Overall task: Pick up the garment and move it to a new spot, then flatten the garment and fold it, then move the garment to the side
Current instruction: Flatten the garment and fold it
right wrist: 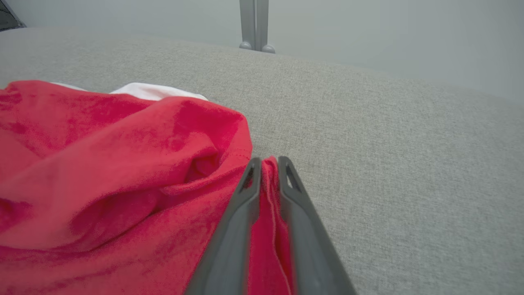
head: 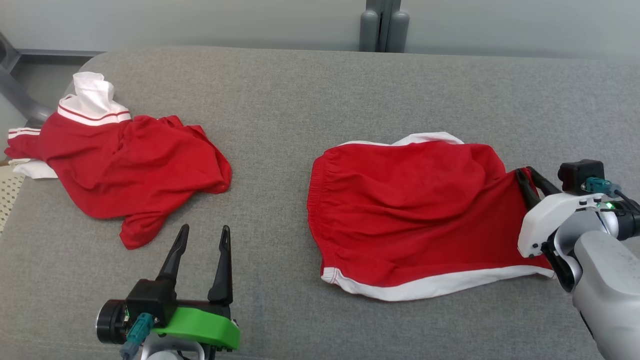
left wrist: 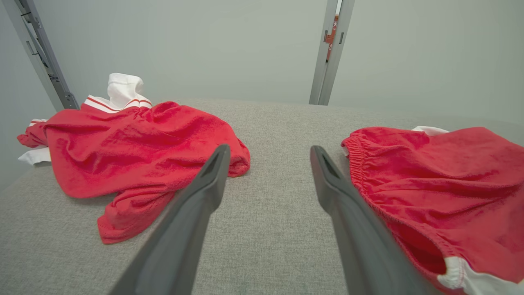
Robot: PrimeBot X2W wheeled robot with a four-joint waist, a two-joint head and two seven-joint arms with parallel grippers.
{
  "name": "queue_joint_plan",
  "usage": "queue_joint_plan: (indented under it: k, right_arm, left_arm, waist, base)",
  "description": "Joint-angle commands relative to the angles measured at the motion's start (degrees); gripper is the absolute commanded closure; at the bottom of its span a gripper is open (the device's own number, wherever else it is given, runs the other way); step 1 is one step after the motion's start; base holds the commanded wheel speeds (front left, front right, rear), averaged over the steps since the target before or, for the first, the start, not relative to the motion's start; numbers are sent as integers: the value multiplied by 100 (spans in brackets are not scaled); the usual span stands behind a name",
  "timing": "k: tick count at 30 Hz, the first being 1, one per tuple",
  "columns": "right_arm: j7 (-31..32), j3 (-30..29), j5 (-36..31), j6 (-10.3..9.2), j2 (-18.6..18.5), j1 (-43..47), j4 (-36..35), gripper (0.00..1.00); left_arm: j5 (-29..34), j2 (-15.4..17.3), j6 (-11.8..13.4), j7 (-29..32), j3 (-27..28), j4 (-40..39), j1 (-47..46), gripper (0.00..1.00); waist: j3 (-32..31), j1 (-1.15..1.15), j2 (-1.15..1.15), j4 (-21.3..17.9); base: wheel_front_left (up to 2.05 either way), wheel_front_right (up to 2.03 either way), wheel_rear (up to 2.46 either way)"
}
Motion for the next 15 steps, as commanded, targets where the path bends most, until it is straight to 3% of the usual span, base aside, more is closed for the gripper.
queue_joint_plan:
  k: [1,8,15]
  right_arm:
    - [-141,-18,47,-10,5,-92,59,0]
    - [-568,-117,41,-10,118,155,-278,0]
    - [-571,-631,-227,-10,256,1123,-1970,0]
  left_arm:
    - [-50,3,44,-3,6,2,-57,0]
    - [33,5,28,-3,182,-6,126,0]
    - [102,6,1,-3,382,-88,279,0]
  waist:
    - [-25,0,0,-14]
    - [-260,0,0,-260]
    - [-471,0,0,-553]
  base:
    - [0,0,0]
    - [0,0,0]
    - [0,0,0]
